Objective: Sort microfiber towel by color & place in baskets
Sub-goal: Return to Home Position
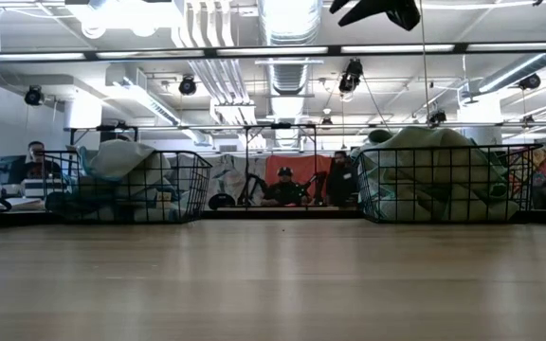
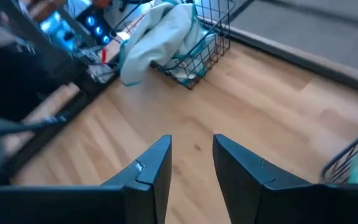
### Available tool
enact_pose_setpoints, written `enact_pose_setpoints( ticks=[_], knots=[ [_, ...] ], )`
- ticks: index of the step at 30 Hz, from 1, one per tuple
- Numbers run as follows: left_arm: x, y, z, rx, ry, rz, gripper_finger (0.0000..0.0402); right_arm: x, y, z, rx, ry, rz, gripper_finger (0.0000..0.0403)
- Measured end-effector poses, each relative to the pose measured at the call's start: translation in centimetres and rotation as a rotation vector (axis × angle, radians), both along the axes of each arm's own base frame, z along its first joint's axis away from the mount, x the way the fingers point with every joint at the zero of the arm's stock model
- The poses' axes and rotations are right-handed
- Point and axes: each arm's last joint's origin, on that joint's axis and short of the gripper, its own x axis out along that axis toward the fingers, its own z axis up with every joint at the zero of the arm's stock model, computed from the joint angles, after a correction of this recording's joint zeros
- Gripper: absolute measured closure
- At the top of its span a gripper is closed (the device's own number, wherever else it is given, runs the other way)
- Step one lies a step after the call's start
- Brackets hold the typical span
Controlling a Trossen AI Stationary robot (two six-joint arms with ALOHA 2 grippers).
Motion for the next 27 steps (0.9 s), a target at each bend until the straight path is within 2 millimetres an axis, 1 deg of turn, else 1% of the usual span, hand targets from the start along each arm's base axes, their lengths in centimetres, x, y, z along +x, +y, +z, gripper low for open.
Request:
enact_pose_setpoints(
  ticks=[3,5,10,13,18,20,22,24,27],
  knots=[
    [-1.9,0.2,0.0,-0.023,-0.011,0.011,0.0201,0.0,0.0,0.0,0.103,-0.043,-0.070,0.0291],
    [-3.1,0.3,0.0,-0.059,-0.030,0.027,0.0201,0.0,0.0,0.0,0.124,-0.047,-0.083,0.0291],
    [-5.3,0.5,0.2,-0.168,-0.074,0.069,0.0201,0.0,0.2,0.0,0.109,-0.024,0.008,0.0291],
    [-6.4,0.6,0.2,-0.185,-0.104,0.072,0.0201,0.1,0.5,-0.1,0.135,-0.030,0.032,0.0291],
    [-7.3,0.6,0.3,-0.193,-0.146,0.069,0.0201,0.4,1.6,0.1,0.032,-0.016,0.157,0.0291],
    [-7.4,0.6,0.6,-0.212,-0.176,0.071,0.0201,0.5,2.2,0.4,-0.005,-0.038,0.237,0.0291],
    [-7.3,0.6,0.8,-0.186,-0.226,0.053,0.0201,0.6,2.9,0.6,-0.038,-0.053,0.339,0.0291],
    [-7.4,0.5,0.8,-0.144,-0.279,-0.023,0.0201,0.7,3.4,0.8,-0.055,-0.072,0.405,0.0291],
    [-7.6,0.1,0.7,-0.106,-0.388,-0.185,0.0201,0.7,4.0,0.5,-0.059,-0.069,0.434,0.0291]
  ],
)
